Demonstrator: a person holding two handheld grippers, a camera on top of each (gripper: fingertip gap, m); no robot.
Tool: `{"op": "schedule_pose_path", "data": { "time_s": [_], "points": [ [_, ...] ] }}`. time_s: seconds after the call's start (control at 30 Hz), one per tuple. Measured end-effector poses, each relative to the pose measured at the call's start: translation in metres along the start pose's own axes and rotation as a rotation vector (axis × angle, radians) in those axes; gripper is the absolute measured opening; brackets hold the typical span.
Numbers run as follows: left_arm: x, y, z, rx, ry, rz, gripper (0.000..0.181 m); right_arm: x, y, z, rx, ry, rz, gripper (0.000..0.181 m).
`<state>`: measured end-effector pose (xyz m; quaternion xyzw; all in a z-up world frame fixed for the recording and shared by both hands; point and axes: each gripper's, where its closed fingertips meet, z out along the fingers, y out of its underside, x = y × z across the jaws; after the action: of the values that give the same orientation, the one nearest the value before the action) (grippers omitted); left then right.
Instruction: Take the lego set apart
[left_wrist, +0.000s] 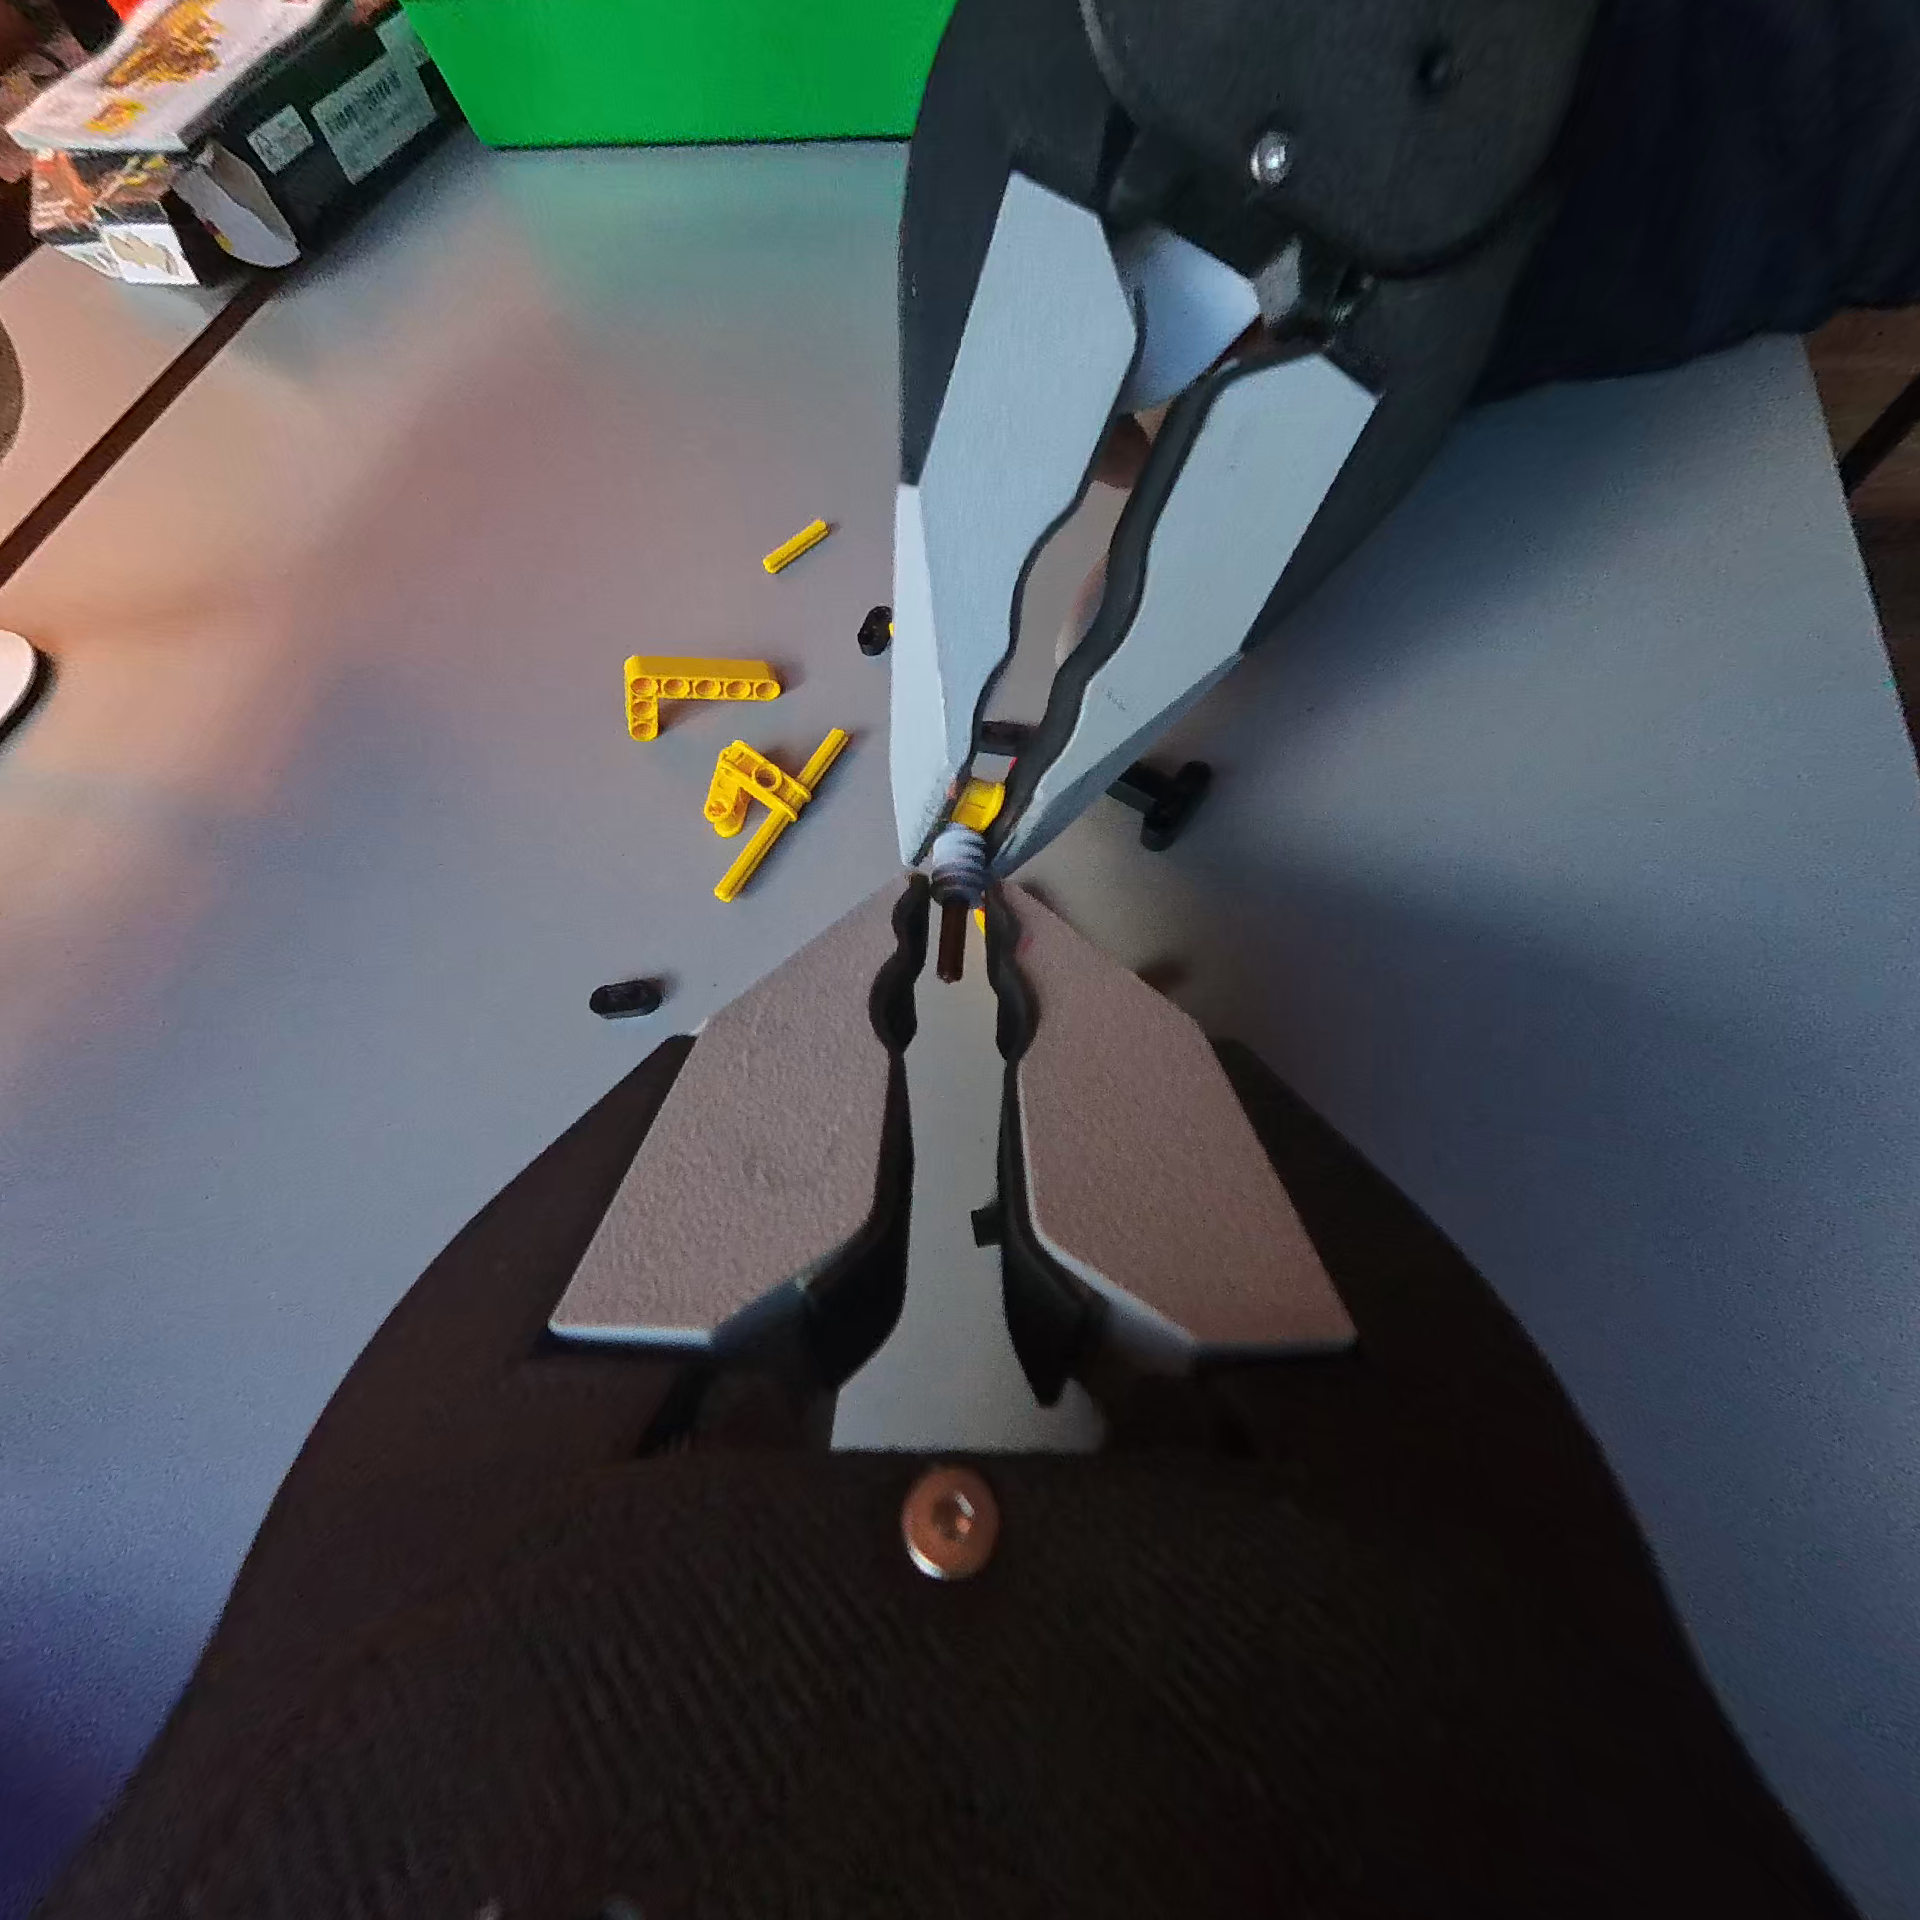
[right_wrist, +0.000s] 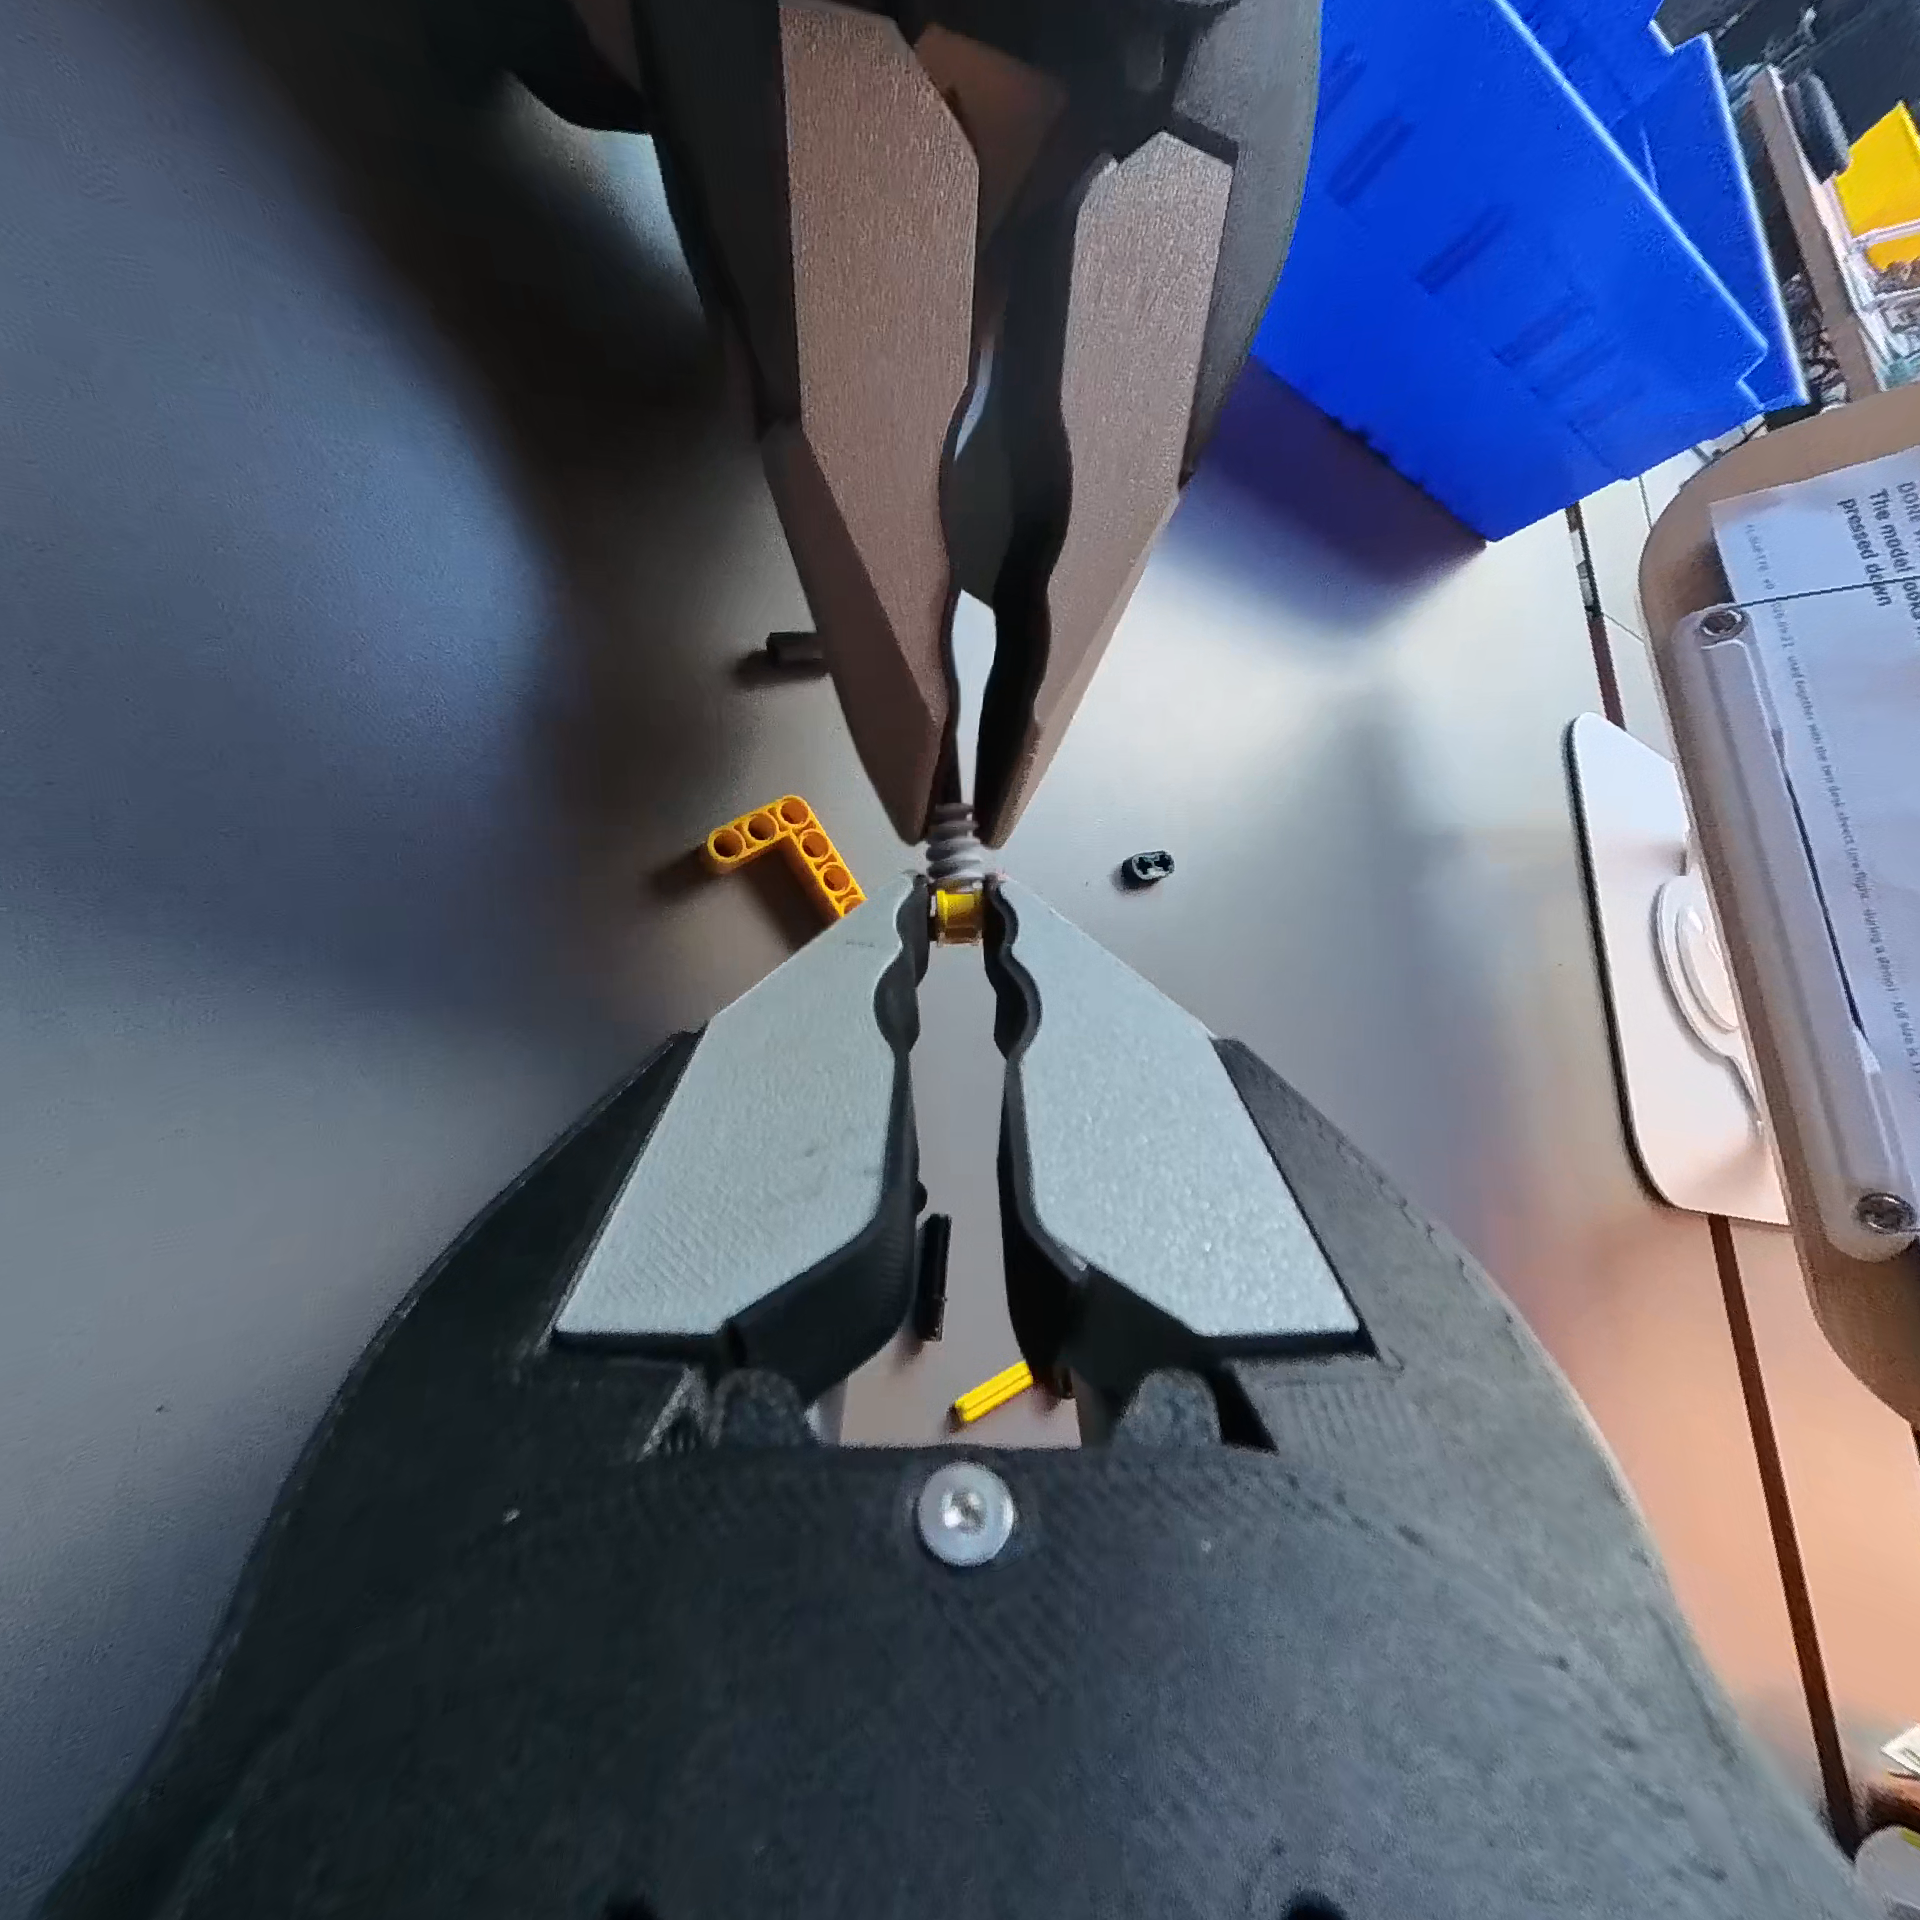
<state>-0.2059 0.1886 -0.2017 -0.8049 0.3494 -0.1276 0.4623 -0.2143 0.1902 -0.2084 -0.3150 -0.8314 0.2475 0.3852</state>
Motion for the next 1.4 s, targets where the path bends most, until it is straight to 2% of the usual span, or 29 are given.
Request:
{"op": "schedule_pose_path", "data": {
  "time_s": [0.37, 0.53, 0.63, 0.83, 0.9, 0.93, 0.97, 1.0, 1.03, 1.13, 1.2, 1.33, 1.4],
  "points": [
    [-0.004, -0.005, -0.005, 0.033, -0.022, -0.018, 0.007, 0.005, -0.003, -0.001, 0.019, -0.009, 0.057, 0.006],
    [-0.003, 0.001, -0.004, -0.017, -0.058, 0.041, 0.007, 0.002, 0.000, 0.002, -0.040, 0.026, -0.012, 0.006],
    [-0.002, 0.000, -0.006, -0.006, -0.036, 0.017, 0.007, 0.002, 0.000, 0.000, -0.046, 0.036, -0.025, 0.006],
    [0.003, -0.007, -0.010, 0.017, -0.033, 0.032, 0.007, 0.001, -0.004, -0.006, 0.007, -0.002, 0.030, 0.006],
    [-0.022, 0.010, -0.021, -0.062, -0.151, 0.059, 0.006, 0.026, 0.045, -0.015, -0.216, 0.127, 0.023, 0.006],
    [-0.033, 0.011, -0.035, -0.016, -0.173, 0.015, 0.006, 0.024, 0.047, -0.021, -0.135, 0.077, 0.114, 0.006],
    [-0.037, 0.009, -0.047, 0.063, -0.127, -0.082, 0.006, 0.020, 0.024, -0.031, 0.050, -0.011, 0.241, 0.005],
    [-0.040, 0.010, -0.054, 0.114, -0.097, -0.144, 0.006, 0.026, 0.009, -0.038, 0.135, -0.024, 0.303, 0.005],
    [-0.043, 0.011, -0.056, 0.133, -0.102, -0.159, 0.006, 0.033, 0.009, -0.039, 0.111, 0.017, 0.280, 0.005],
    [-0.034, 0.009, -0.044, 0.121, -0.045, -0.136, 0.006, 0.035, 0.025, -0.025, 0.006, 0.086, 0.160, 0.005],
    [-0.029, 0.023, -0.032, 0.032, -0.016, -0.141, 0.007, 0.029, 0.030, -0.018, -0.025, 0.065, 0.147, 0.005],
    [-0.022, 0.028, -0.020, -0.038, -0.009, -0.127, 0.007, 0.027, 0.022, -0.012, 0.002, 0.050, 0.126, 0.005],
    [-0.017, 0.022, -0.016, -0.018, 0.007, -0.139, 0.024, 0.025, 0.021, -0.011, 0.003, 0.049, 0.116, 0.005]
  ]
}}
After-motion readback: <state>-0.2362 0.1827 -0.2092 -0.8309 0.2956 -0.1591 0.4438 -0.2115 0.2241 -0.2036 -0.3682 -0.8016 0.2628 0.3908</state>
